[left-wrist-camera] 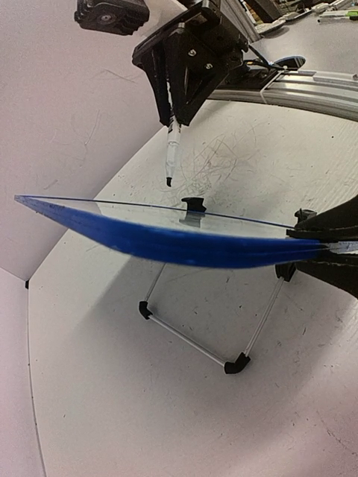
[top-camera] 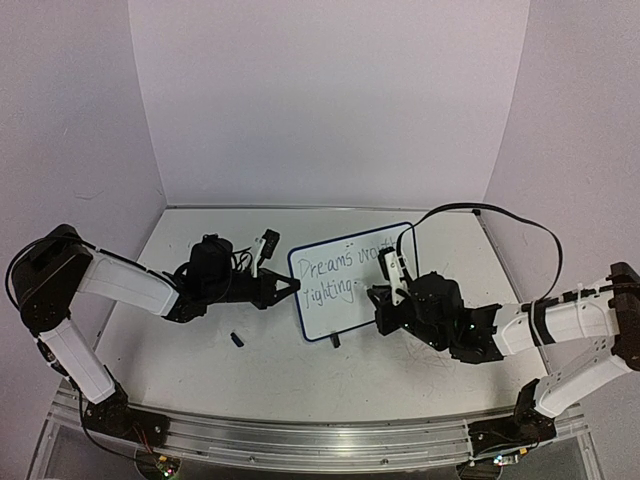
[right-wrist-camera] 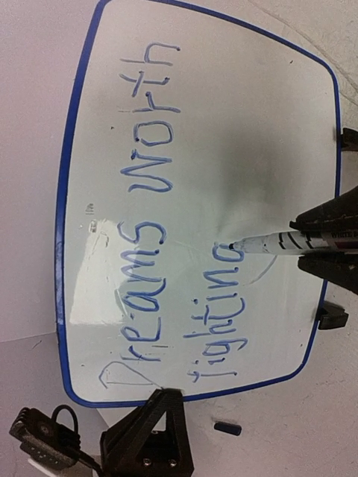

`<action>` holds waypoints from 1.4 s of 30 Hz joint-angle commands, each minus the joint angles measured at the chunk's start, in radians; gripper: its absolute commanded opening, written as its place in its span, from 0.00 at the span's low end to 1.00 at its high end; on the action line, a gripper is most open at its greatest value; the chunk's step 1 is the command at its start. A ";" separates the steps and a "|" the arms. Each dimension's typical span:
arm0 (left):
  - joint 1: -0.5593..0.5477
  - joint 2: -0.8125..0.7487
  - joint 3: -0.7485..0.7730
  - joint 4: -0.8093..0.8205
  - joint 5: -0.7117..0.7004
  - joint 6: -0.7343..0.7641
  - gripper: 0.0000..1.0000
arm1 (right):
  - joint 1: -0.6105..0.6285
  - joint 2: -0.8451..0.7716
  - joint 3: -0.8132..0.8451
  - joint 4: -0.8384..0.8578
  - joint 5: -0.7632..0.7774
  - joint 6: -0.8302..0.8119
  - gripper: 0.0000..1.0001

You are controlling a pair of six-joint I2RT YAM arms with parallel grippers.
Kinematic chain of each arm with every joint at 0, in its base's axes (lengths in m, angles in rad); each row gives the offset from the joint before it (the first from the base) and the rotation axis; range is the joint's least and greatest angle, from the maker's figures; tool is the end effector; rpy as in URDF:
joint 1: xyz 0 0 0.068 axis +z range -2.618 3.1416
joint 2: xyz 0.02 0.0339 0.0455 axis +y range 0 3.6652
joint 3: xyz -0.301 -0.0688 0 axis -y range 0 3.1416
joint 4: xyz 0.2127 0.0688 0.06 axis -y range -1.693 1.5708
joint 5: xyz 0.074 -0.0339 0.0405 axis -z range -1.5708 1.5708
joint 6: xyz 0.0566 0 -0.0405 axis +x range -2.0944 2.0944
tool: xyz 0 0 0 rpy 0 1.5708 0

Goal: Write a sentence on the whiteboard

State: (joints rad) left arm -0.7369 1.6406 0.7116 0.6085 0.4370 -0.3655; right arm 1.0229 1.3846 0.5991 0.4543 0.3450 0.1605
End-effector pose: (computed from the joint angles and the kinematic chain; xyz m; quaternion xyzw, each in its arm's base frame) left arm 0.2322 -0.2431 0.2398 0.2708 0.7546 -0.4489 0.3946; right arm 0.1609 0.2269 0.2599 -0.2446 0.7702 0.2032 0.5529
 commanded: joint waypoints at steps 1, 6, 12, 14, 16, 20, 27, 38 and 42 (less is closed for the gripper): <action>0.003 -0.045 -0.014 -0.012 -0.049 0.023 0.00 | -0.007 0.002 0.005 0.018 0.066 0.013 0.00; 0.002 -0.046 -0.014 -0.012 -0.047 0.023 0.00 | -0.021 -0.001 0.010 0.007 0.047 0.025 0.00; 0.002 -0.043 -0.011 -0.012 -0.046 0.025 0.00 | -0.027 -0.001 0.020 0.015 0.050 0.018 0.00; 0.002 -0.039 -0.008 -0.013 -0.046 0.026 0.00 | -0.028 0.007 0.029 0.018 0.043 0.024 0.00; 0.003 -0.036 -0.005 -0.012 -0.044 0.026 0.00 | -0.028 0.017 0.036 0.018 0.049 0.031 0.00; 0.002 -0.037 -0.005 -0.012 -0.043 0.029 0.00 | -0.035 0.021 0.038 0.024 0.066 0.038 0.00; 0.002 -0.032 -0.002 -0.012 -0.040 0.031 0.00 | -0.062 0.019 0.037 0.035 0.063 0.050 0.00; 0.002 -0.031 -0.002 -0.012 -0.039 0.036 0.00 | -0.065 0.037 0.055 0.065 0.062 0.025 0.00; 0.003 -0.035 -0.007 -0.012 -0.038 0.036 0.00 | -0.065 0.055 0.073 0.066 0.074 0.028 0.00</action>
State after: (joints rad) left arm -0.7368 1.6352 0.7082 0.6018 0.4370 -0.3649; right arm 0.9604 1.4170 0.6200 0.4785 0.3848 0.1902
